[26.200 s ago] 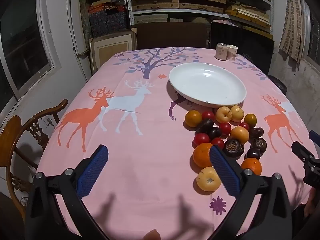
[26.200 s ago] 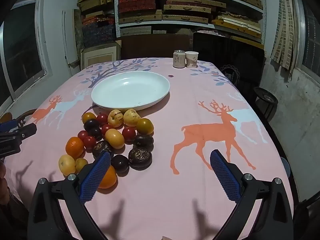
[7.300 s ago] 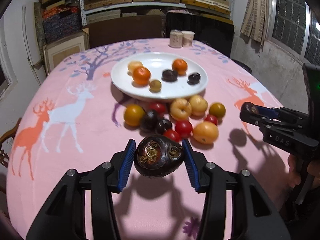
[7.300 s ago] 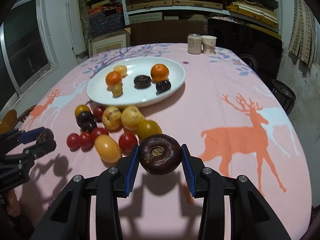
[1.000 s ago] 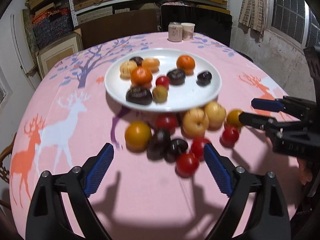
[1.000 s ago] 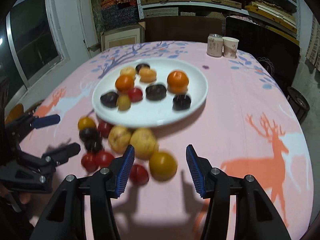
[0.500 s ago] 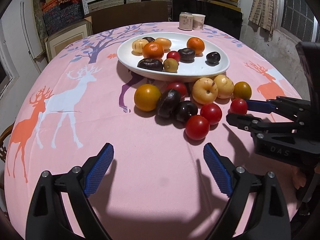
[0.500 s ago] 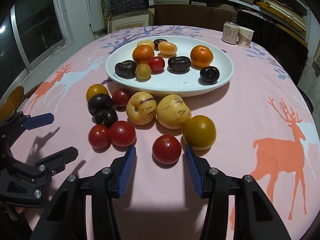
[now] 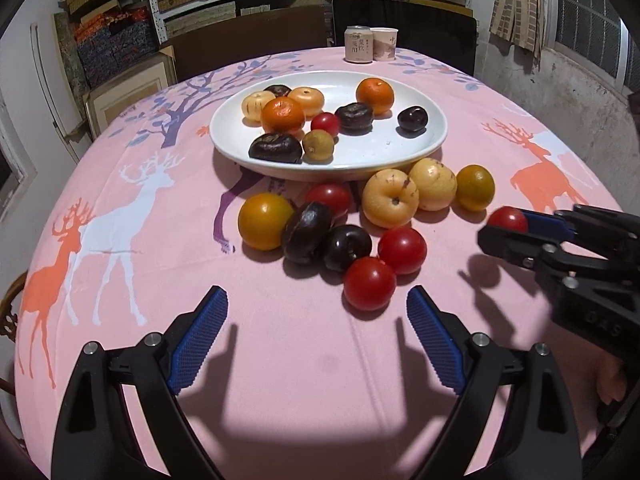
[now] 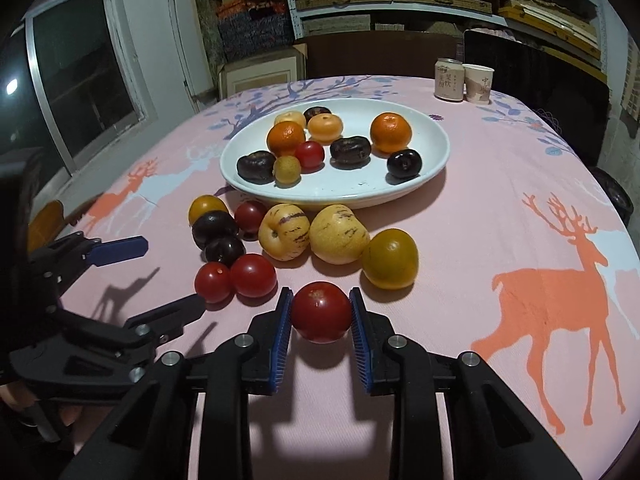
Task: Organize fruits
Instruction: 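Grasp a red tomato with the right gripper while the left grasps another tomato, then carry both tomatoes over the white plate and release them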
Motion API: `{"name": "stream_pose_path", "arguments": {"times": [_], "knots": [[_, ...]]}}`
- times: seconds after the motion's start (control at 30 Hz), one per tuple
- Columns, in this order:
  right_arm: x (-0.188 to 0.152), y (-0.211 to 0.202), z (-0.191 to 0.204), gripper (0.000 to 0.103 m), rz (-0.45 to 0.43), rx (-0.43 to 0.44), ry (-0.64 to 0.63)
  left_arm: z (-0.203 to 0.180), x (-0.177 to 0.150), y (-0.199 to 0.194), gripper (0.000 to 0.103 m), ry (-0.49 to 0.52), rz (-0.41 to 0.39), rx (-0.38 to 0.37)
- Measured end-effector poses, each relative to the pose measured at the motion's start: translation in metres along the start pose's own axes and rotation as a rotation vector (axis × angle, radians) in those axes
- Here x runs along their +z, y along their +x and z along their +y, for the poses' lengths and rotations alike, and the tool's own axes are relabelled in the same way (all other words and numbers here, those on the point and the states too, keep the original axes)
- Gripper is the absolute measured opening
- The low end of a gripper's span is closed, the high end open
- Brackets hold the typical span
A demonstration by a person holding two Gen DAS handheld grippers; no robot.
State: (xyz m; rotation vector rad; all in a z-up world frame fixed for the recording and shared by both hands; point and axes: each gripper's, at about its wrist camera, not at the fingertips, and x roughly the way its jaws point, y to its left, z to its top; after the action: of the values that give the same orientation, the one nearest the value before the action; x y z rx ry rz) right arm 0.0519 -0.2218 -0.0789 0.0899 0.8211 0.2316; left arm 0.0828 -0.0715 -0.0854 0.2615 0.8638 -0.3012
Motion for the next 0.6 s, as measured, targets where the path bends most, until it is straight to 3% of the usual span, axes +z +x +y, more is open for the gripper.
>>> {"name": "stream_pose_path", "arguments": {"times": [0.2,0.43,0.6], "knots": [[-0.001,0.003,-0.005,0.029,0.015,0.003,0.023,-0.015,0.006,0.014,0.076,0.028,0.040,-0.017],[-0.002,0.005,-0.016,0.029,0.020,0.034,0.079,-0.024,0.005,0.020,0.031,0.038,0.059,-0.071],[-0.002,0.005,-0.015,0.029,0.016,0.035,0.075,-0.018,0.003,0.017,0.029,0.001,0.053,-0.093]]}}
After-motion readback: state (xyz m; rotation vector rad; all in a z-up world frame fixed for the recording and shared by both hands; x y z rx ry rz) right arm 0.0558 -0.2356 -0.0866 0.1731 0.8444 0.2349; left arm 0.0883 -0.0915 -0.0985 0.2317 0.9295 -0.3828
